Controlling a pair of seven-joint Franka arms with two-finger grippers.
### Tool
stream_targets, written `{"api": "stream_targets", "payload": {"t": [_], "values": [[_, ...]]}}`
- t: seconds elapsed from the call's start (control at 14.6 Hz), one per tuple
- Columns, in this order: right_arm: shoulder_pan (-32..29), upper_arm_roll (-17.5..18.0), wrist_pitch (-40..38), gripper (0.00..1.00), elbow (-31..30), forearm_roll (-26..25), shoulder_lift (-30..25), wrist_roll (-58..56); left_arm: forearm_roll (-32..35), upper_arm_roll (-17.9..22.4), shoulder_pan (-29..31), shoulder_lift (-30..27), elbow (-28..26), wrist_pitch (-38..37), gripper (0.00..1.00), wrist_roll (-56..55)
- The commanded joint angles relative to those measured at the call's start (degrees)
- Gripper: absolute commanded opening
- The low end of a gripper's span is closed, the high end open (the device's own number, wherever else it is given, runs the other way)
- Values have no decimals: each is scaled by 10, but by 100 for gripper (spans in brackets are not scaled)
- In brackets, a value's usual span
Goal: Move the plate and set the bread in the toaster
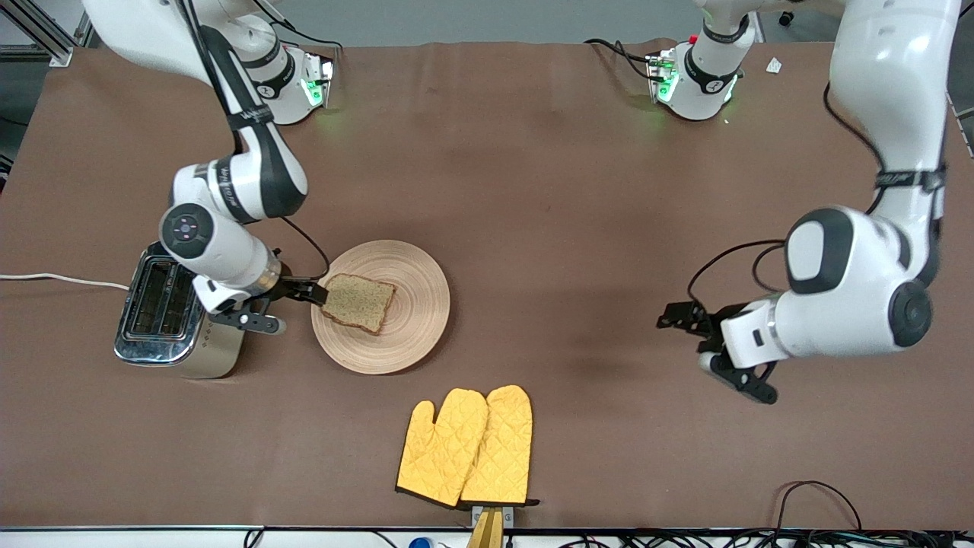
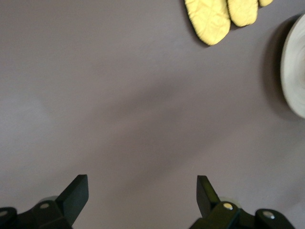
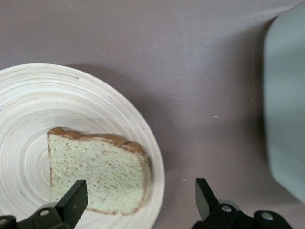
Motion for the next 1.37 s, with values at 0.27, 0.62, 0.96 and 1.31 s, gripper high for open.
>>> {"api": "stream_targets", "payload": {"t": [0.27, 0.62, 0.96, 1.31], "values": [[22, -3, 84, 100, -68, 7, -1, 31, 107, 7, 5, -185, -34, -151, 100, -102], [27, -3, 90, 92, -78, 7, 1, 31, 129, 3, 29, -214, -35, -172, 100, -153], [27, -3, 115, 81, -87, 7, 15, 32, 129, 7, 60, -217, -22, -172, 100, -152], [29, -3, 115, 64, -87, 8, 22, 40, 123, 17, 52, -212, -19, -168, 100, -150]]}}
